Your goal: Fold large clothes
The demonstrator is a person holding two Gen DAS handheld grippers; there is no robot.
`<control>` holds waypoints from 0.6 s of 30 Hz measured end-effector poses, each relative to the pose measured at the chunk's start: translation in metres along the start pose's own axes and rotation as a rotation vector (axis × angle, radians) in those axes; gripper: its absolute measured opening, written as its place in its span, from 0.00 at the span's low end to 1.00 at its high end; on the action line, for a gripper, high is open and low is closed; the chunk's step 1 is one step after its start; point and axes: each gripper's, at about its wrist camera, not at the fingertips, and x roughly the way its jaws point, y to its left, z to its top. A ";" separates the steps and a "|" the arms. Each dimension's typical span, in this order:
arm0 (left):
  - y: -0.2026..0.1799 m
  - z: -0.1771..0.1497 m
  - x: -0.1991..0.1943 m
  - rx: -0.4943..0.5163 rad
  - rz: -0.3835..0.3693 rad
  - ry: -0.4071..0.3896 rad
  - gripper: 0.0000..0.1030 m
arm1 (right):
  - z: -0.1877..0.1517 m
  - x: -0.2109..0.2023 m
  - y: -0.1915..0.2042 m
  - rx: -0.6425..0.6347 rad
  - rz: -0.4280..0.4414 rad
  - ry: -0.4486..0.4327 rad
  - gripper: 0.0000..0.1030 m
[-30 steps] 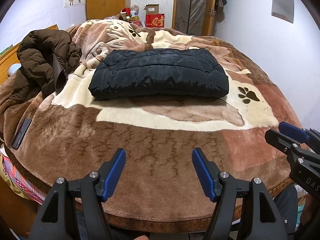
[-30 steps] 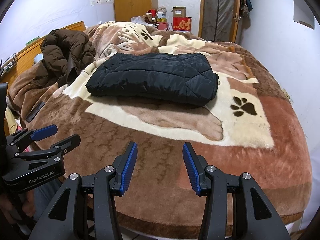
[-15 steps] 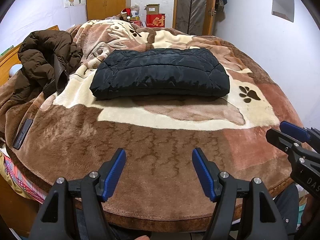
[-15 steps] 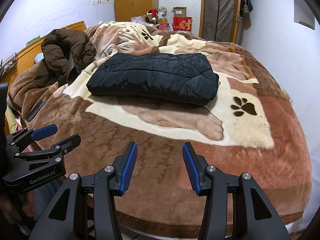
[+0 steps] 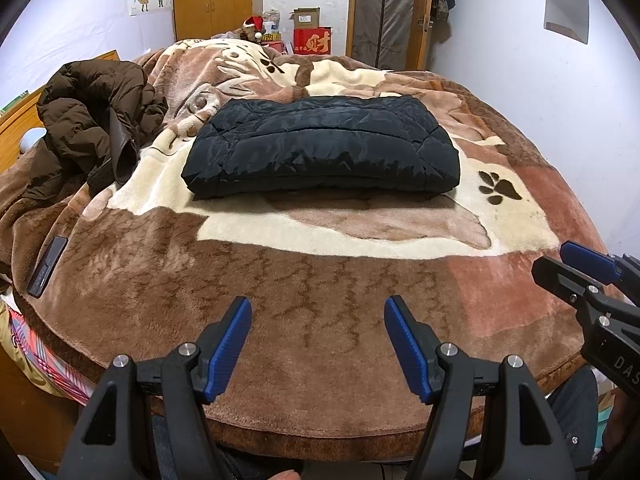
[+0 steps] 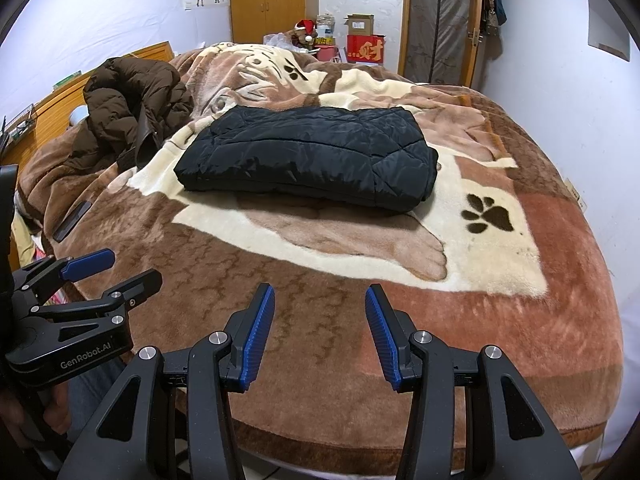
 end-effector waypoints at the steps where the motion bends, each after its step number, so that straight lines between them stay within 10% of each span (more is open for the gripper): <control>1: 0.001 0.000 0.000 -0.001 -0.002 0.002 0.69 | 0.000 0.000 0.001 0.000 -0.001 -0.001 0.47; 18: -0.007 -0.002 -0.001 -0.002 0.020 0.001 0.69 | 0.000 0.000 0.002 -0.001 -0.002 0.001 0.47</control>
